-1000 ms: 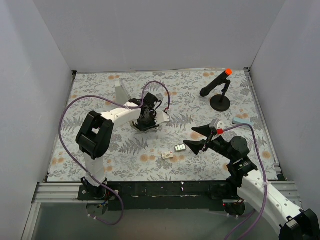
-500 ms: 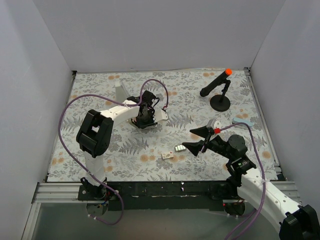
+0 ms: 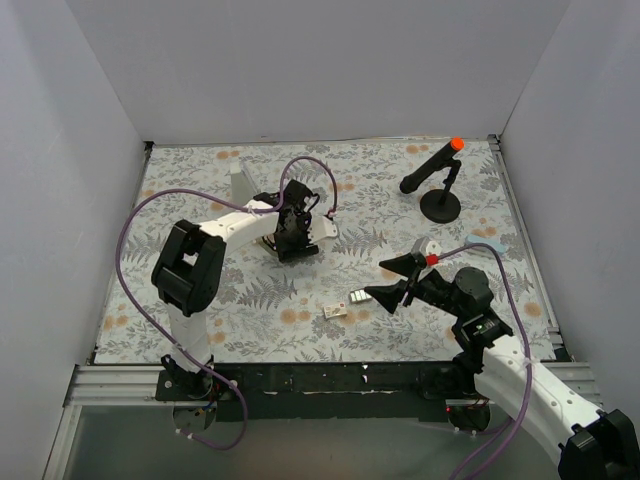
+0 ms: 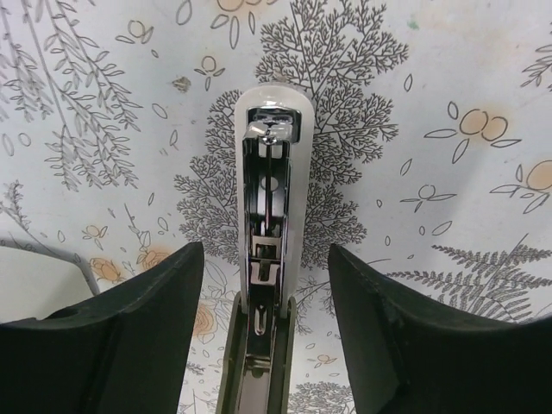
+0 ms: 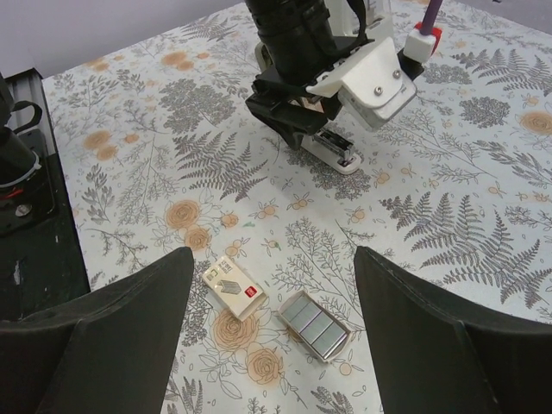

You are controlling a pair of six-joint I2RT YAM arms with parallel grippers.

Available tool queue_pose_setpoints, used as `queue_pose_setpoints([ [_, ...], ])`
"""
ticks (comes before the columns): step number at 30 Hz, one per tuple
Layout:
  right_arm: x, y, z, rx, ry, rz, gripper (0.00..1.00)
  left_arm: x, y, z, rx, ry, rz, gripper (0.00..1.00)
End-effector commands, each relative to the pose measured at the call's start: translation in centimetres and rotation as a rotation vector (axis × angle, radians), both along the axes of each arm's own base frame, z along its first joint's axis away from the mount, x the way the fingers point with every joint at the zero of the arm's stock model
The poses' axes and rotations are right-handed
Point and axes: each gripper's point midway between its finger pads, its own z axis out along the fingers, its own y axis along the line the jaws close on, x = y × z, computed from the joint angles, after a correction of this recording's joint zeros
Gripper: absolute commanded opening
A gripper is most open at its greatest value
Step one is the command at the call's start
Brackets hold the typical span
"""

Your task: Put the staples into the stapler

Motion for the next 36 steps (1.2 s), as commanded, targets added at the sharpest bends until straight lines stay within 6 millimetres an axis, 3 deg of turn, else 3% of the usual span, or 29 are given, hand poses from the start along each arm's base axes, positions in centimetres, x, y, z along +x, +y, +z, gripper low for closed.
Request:
queue_pose_setpoints([
  [1, 0.3, 0.2, 2.8, 0.023, -0.025, 0.003, 0.84, 1.3, -1.3, 5.6, -0.122, -0.129, 0.019, 0.62],
  [5, 0.6, 0.0, 3.4, -0.012, 0.019, -0.019, 0.9, 2.0, -2.8, 10.0, -0.263, -0.229, 0.051, 0.75],
  [6, 1.2, -0.3, 3.6, -0.024, 0.035, -0.052, 0.91, 2.2, -3.0, 12.4, -0.316, -0.283, 0.065, 0.78],
  [9, 2.6, -1.3, 3.7, -0.074, 0.125, -0.163, 0.97, 2.1, -3.9, 16.0, -0.472, -0.342, 0.169, 0.87],
  [10, 3.3, -1.6, 4.5, -0.08, 0.14, -0.199, 0.98, 1.5, -3.9, 18.6, -0.558, -0.367, 0.226, 0.89],
  [11, 3.9, -2.6, 3.0, -0.134, 0.206, -0.272, 0.98, 1.3, -4.0, 19.3, -0.619, -0.384, 0.266, 0.91],
  [12, 4.4, -3.2, 2.7, -0.149, 0.236, -0.318, 0.98, 1.1, -3.9, 20.2, -0.666, -0.394, 0.305, 0.96],
  [13, 4.9, -3.6, 1.8, -0.184, 0.278, -0.36, 0.98, 0.2, -3.5, 22.9, -0.745, -0.431, 0.328, 0.98],
  [16, 6.5, -5.9, 0.4, -0.273, 0.369, -0.526, 0.98, -1.4, -2.8, 24.0, -0.91, -0.425, 0.463, 0.98],
  [17, 7.6, -7.9, 0.4, -0.309, 0.374, -0.651, 0.98, -2.6, -2.1, 25.1, -0.99, -0.446, 0.497, 0.98],
  [19, 8.6, -9.4, -0.4, -0.35, 0.392, -0.745, 0.98, -3.4, -1.0, 25.6, -1.047, -0.474, 0.551, 0.98],
  [20, 9.2, -10.6, -0.5, -0.367, 0.387, -0.81, 0.98, -4.3, -0.2, 27.5, -1.116, -0.515, 0.558, 0.98],
  [21, 9.7, -11.3, -0.3, -0.374, 0.39, -0.845, 0.98, -4.8, 0.1, 26.2, -1.125, -0.488, 0.599, 0.98],
  [23, 10.9, -13.5, -1.3, -0.404, 0.444, -0.926, 0.98, -5.9, 1.4, 27.0, -1.164, -0.521, 0.617, 0.98],
  [26, 12.7, -16.3, -1.9, -0.448, 0.486, -1.005, 0.98, -6.6, 3.1, 25.6, -1.152, -0.555, 0.676, 0.98],
  [27, 13.5, -17.5, -2.5, -0.475, 0.508, -1.031, 0.98, -7.3, 3.7, 26.5, -1.183, -0.587, 0.675, 0.98],
  [28, 14.3, -18.1, -1.8, -0.482, 0.494, -1.047, 0.98, -7.5, 4.2, 25.4, -1.172, -0.589, 0.693, 0.98],
  [30, 15.5, -19.5, -1.7, -0.522, 0.495, -1.057, 0.94, -7.9, 5.1, 26.2, -1.229, -0.639, 0.712, 0.98],
  [32, 16.8, -22.2, -2.4, -0.526, 0.568, -1.113, 0.92, -8.1, 5.6, 26.1, -1.225, -0.655, 0.721, 0.98],
  [33, 17.2, -23.9, -3.7, -0.524, 0.639, -1.155, 0.92, -8.1, 5.8, 26.3, -1.228, -0.659, 0.737, 0.98],
  [36, 18.3, -26.4, -4.2, -0.507, 0.712, -1.211, 0.93, -8.4, 6.1, 26.2, -1.235, -0.664, 0.738, 0.98],
])
